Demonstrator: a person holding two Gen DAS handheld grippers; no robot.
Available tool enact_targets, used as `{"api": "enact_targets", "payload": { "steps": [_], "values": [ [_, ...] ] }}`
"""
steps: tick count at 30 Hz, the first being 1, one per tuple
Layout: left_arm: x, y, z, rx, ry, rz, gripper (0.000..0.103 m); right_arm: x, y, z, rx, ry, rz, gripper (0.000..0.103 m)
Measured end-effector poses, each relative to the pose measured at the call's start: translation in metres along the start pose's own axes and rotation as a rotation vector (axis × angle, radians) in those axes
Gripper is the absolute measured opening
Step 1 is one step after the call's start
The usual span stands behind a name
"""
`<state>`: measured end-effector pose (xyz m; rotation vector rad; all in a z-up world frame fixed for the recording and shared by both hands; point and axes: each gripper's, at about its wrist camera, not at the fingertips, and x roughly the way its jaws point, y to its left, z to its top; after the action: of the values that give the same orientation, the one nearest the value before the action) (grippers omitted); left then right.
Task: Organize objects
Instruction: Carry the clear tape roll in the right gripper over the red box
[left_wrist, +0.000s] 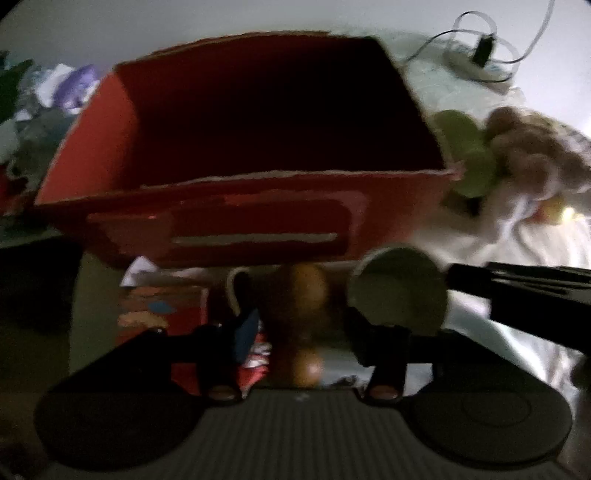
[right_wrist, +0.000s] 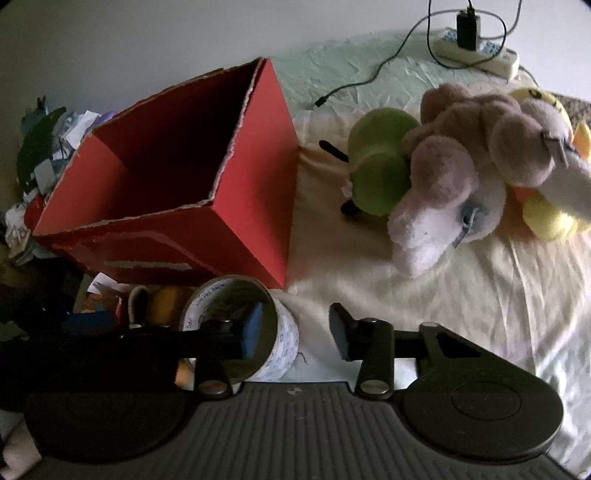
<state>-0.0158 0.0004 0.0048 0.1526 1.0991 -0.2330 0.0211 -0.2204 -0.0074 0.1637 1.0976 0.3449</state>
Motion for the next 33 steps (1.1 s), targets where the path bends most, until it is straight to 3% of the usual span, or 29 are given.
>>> {"api": "enact_targets", "payload": {
  "steps": [3, 4, 6, 9, 14, 20, 25, 33],
  "values": [
    [-0.005, -0.003, -0.001, 0.006, -0.028, -0.116, 0.049, 0.002, -0.002, -0.001, 0.02, 0.014, 0.032, 0.039],
    [-0.01, -0.004, 0.0, -0.014, -0.025, -0.19, 0.049, 0.004, -0.002, -0.001, 0.022, 0.019, 0.04, 0.038],
    [-0.013, -0.008, 0.0, -0.004, -0.022, -0.24, 0.05, 0.007, -0.002, -0.001, 0.017, 0.022, 0.054, 0.036],
    [-0.008, -0.018, 0.001, 0.023, -0.021, -0.22, 0.05, 0.014, -0.002, -0.001, 0.01, 0.017, 0.067, 0.032],
    [0.012, -0.022, 0.006, 0.015, 0.062, -0.246, 0.047, 0.025, -0.005, -0.001, 0.004, 0.033, 0.074, 0.023],
    [0.031, -0.02, 0.004, 0.005, 0.126, -0.243, 0.033, 0.033, -0.008, 0.0, 0.015, 0.047, 0.106, 0.015],
    [0.028, -0.017, 0.005, 0.025, 0.122, -0.243, 0.014, 0.029, -0.01, 0.0, 0.015, 0.048, 0.094, 0.012],
    [0.009, -0.034, 0.007, 0.105, 0.08, -0.317, 0.014, -0.004, -0.021, -0.002, 0.023, 0.015, 0.043, 0.013]
  ]
}}
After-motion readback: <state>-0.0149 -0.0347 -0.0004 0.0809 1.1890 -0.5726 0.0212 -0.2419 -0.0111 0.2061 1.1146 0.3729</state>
